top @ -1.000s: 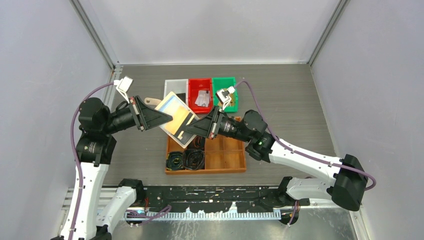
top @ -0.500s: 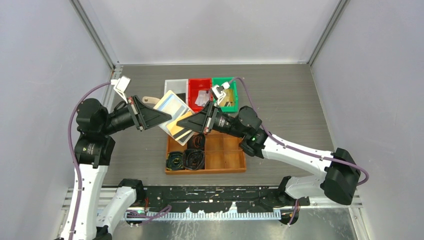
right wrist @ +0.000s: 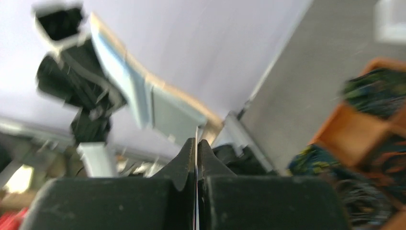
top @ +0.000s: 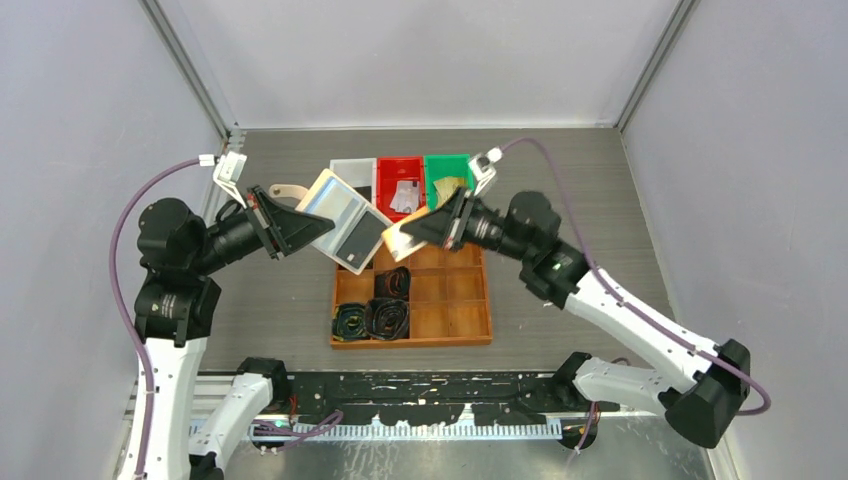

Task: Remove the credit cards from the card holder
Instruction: Remove the credit card from the card holder, then place the credit card in the storage box.

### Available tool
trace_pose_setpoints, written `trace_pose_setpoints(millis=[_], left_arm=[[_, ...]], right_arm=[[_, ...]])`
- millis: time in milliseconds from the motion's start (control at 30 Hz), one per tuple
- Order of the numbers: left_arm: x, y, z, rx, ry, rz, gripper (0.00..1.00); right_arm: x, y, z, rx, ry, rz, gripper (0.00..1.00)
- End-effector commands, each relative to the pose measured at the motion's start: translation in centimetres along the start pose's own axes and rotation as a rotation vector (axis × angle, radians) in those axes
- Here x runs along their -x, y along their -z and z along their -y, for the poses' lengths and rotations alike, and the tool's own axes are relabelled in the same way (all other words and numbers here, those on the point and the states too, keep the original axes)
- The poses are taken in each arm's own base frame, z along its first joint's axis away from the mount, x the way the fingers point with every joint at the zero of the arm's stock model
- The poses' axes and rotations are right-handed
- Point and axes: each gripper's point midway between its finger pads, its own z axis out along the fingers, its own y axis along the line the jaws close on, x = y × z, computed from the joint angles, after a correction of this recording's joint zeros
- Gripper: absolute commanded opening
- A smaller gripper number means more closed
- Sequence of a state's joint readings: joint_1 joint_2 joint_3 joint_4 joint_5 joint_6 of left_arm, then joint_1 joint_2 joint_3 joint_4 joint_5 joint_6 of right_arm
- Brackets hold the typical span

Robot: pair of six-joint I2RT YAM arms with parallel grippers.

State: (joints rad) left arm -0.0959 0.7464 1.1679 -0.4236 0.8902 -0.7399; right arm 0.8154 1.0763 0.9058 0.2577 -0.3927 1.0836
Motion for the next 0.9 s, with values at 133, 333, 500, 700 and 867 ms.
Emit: trace_pose_setpoints(millis=[133, 333, 500, 700, 867], left_arm=[[-0.5, 0.7, -1.3, 0.062, -0.18, -0.031, 0.0], [-1.5, 0.9, -1.4, 0.063, -0.161, -0.068, 0.0], [-2.0, 1.0, -1.0, 0.032, -0.146, -0.083, 0.0], [-2.6, 0.9, -0.5, -0.016, -0.124, -0.103, 0.0], [-2.8, 0.8, -0.3, -0.043, -0.134, -0.108, 0.0]], right_arm=[[10.7, 4.5, 11.6, -0.635, 0.206, 0.044, 0.0], [16.3, 5.6, 21.1, -0.997, 0.341, -0.073, 0.01], [18.4, 4.0, 25.1, -1.076, 0.415, -0.173, 0.01], [19.2, 1.9, 29.4, -1.095, 0.453, -0.264, 0.01], [18.1, 0.6, 33.6, -1.089, 0.434, -0.341, 0.01]])
